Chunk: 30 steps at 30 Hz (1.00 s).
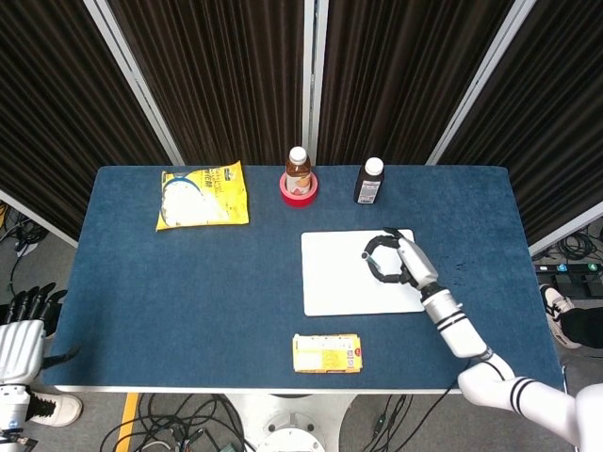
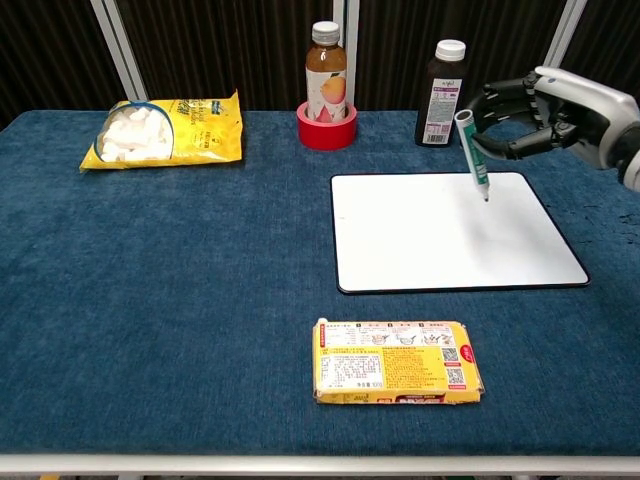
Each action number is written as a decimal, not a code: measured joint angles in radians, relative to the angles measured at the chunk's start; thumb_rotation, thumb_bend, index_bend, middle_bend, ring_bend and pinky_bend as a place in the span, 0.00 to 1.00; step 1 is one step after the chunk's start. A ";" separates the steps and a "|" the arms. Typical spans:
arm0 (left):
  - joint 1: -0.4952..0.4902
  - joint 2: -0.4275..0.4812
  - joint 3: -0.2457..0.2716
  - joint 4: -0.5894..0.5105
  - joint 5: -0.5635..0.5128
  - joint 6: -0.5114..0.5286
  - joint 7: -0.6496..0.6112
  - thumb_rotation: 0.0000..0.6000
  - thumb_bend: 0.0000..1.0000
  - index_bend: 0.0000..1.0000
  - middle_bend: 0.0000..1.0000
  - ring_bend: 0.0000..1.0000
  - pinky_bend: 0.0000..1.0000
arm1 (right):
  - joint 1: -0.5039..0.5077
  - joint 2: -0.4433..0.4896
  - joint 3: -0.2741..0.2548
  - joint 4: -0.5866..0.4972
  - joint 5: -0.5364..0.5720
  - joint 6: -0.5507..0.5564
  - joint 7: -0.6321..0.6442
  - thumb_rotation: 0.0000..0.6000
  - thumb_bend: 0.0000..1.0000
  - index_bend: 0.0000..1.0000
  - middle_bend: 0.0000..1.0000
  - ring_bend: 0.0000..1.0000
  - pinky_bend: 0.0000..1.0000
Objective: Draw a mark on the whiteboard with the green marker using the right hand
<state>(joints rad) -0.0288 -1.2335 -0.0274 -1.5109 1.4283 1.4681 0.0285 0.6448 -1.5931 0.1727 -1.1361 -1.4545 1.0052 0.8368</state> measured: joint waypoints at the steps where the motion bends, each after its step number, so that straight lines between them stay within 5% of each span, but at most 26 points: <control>1: 0.000 -0.001 0.000 0.002 0.000 -0.001 -0.002 1.00 0.10 0.16 0.06 0.01 0.00 | 0.007 -0.018 0.005 0.013 0.005 -0.006 0.017 1.00 0.53 0.59 0.56 0.32 0.10; 11: -0.004 -0.007 -0.001 0.022 -0.002 -0.013 -0.026 1.00 0.10 0.16 0.06 0.01 0.00 | 0.069 -0.219 0.056 0.224 0.060 -0.046 0.104 1.00 0.54 0.59 0.56 0.32 0.10; 20: -0.005 -0.010 0.000 0.029 -0.007 -0.023 -0.036 1.00 0.10 0.16 0.06 0.01 0.00 | 0.106 -0.299 0.065 0.338 0.069 -0.083 0.155 1.00 0.54 0.59 0.56 0.32 0.10; 30: -0.005 -0.014 0.000 0.037 -0.010 -0.026 -0.039 1.00 0.10 0.16 0.06 0.01 0.00 | 0.105 -0.318 0.014 0.332 0.014 -0.067 0.198 1.00 0.53 0.59 0.56 0.32 0.10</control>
<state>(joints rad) -0.0333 -1.2478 -0.0276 -1.4739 1.4181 1.4417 -0.0103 0.7502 -1.9112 0.1865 -0.8041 -1.4404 0.9381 1.0343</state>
